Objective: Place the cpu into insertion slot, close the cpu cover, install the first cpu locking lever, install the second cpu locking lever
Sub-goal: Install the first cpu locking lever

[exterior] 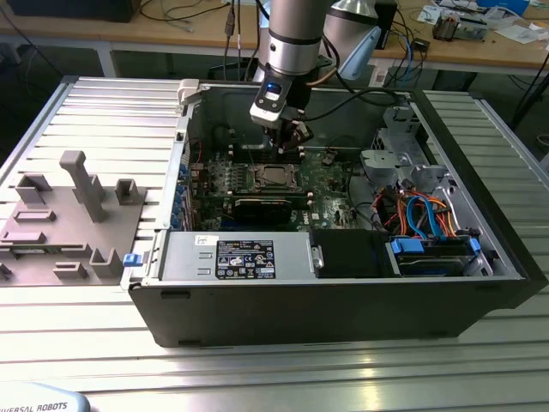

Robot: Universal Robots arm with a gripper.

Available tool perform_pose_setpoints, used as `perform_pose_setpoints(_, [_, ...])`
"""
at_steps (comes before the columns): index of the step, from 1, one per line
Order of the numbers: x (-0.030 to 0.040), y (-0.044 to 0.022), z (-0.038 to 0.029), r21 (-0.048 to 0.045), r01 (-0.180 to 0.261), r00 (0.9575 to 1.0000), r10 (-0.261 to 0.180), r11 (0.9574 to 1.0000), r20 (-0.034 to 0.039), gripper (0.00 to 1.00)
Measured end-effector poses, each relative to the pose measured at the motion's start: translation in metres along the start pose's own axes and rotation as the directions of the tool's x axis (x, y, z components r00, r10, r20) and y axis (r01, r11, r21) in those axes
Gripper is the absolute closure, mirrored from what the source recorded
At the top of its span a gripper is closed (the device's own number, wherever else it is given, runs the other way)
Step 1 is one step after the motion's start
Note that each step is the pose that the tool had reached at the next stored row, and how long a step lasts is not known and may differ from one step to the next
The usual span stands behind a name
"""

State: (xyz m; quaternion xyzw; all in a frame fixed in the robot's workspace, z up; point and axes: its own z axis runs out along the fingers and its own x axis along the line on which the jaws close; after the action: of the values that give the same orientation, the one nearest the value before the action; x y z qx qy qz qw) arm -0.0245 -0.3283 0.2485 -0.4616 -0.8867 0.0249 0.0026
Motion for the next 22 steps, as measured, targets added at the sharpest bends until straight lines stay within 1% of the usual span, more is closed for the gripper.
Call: perform_pose_setpoints(22, [0.0,0.0,0.0,-0.0008,0.046,0.9989,-0.046,0.9989,0.0021,0.89])
